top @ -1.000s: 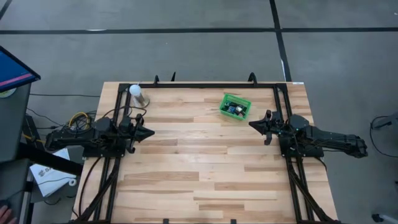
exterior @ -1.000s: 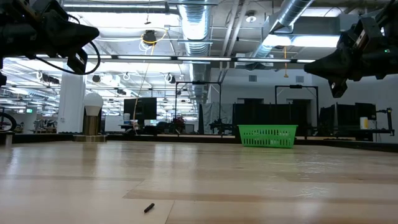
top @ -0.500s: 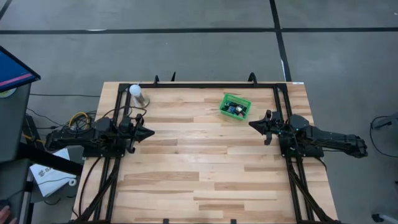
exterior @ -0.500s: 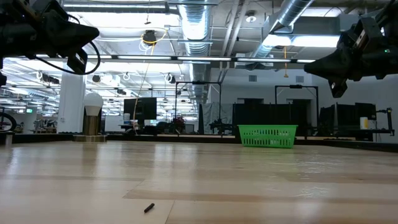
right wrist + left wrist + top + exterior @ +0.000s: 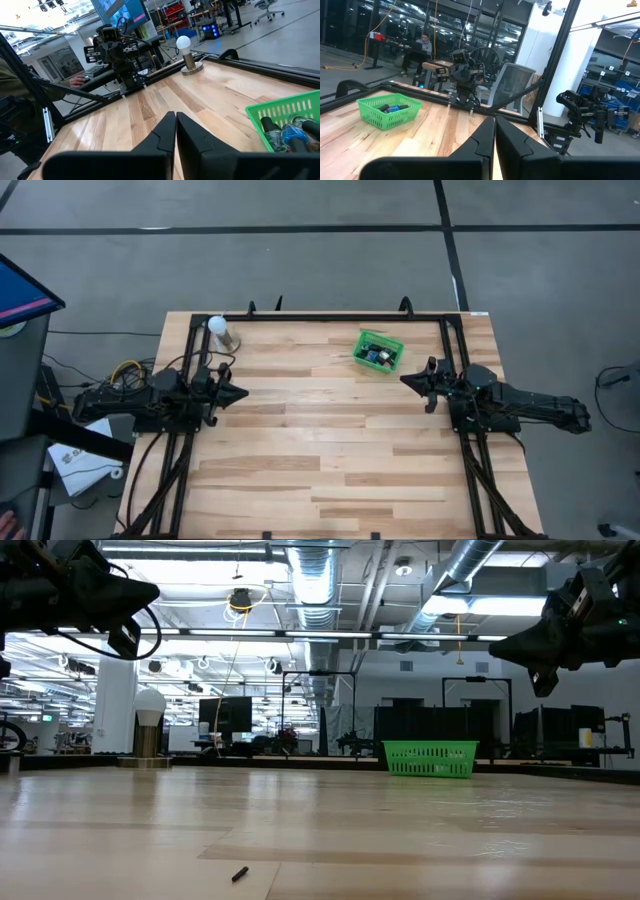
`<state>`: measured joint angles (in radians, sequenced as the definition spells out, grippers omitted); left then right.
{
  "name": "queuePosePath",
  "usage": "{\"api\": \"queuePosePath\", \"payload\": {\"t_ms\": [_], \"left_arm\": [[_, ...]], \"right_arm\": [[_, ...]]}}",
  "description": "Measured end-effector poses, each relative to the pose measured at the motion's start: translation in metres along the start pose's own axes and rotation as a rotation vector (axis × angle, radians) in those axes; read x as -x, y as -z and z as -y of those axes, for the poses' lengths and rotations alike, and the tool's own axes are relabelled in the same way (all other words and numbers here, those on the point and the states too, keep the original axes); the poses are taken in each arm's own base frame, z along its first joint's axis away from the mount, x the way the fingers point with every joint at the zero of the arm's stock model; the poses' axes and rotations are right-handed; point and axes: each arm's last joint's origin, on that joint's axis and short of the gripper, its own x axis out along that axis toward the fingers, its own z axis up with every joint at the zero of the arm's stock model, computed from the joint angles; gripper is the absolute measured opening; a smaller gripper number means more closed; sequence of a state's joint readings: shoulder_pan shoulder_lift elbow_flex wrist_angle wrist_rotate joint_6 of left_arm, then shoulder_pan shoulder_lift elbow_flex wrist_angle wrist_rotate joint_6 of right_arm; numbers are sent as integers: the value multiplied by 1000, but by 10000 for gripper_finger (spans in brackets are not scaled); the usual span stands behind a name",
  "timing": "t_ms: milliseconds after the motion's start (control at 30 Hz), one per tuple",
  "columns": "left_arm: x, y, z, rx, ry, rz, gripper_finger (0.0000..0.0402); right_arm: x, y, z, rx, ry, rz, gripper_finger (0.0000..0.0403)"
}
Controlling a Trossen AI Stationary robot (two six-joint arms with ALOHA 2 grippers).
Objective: Pick & Place Nail Polish
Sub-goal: Return to Home Position
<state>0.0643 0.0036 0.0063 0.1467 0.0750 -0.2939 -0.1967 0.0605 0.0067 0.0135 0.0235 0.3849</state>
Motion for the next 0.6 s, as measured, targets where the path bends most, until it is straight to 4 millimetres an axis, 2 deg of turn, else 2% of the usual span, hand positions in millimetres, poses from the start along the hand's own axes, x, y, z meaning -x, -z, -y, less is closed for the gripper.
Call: {"api": "queuePosePath", "payload": {"t_ms": [600], "left_arm": [[0, -1, 0, -1, 3, 11, 8]], "right_arm": [[0, 0, 0, 0, 0, 0, 6]]}}
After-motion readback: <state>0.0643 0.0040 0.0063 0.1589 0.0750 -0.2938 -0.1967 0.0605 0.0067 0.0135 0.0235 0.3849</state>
